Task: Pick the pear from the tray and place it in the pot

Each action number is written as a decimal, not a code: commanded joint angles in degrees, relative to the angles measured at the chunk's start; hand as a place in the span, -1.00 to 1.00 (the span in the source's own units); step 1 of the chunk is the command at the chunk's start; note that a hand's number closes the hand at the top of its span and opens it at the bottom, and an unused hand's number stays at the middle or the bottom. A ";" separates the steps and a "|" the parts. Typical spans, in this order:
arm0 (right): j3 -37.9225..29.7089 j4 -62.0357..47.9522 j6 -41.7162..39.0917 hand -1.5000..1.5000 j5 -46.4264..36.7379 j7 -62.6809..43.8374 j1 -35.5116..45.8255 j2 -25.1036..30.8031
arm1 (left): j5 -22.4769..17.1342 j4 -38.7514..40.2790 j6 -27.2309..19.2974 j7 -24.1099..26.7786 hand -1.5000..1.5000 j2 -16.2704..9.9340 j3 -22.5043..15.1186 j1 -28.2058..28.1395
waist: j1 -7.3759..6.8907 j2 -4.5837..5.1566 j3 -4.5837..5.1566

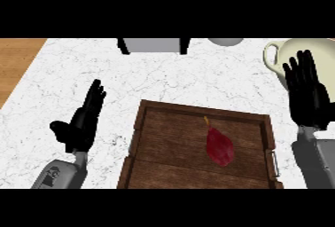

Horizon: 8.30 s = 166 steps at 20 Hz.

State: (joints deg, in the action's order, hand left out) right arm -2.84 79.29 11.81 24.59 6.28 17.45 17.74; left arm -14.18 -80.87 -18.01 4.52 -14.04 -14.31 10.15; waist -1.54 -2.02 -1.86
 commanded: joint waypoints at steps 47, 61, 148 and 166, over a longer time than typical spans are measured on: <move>22.61 18.53 -57.56 -1.00 -31.88 -15.46 18.44 19.26 | 1.56 -12.48 3.68 -19.61 0.00 -1.09 4.28 -0.57 | 1.22 2.07 1.89; 16.63 28.23 -60.44 -1.00 -40.02 -17.04 7.29 11.35 | 3.35 -11.95 7.65 -18.08 0.00 2.20 7.29 -3.93 | 1.58 2.00 1.88; -29.08 3.30 -34.25 1.00 -70.54 -34.20 22.18 28.73 | 11.89 -13.33 13.83 -19.61 0.00 9.16 11.68 -3.65 | 0.85 2.18 1.89; -19.87 -41.94 -15.44 1.00 -79.05 -20.50 37.47 28.85 | 9.70 -18.31 14.76 -24.97 0.00 9.25 12.17 -2.92 | -0.74 2.72 1.80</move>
State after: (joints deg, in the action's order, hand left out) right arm -23.58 46.11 -5.24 -53.50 -20.25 53.55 44.82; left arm -2.57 -97.48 -4.70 -18.97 -3.83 -3.16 7.37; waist -1.89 0.60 -0.03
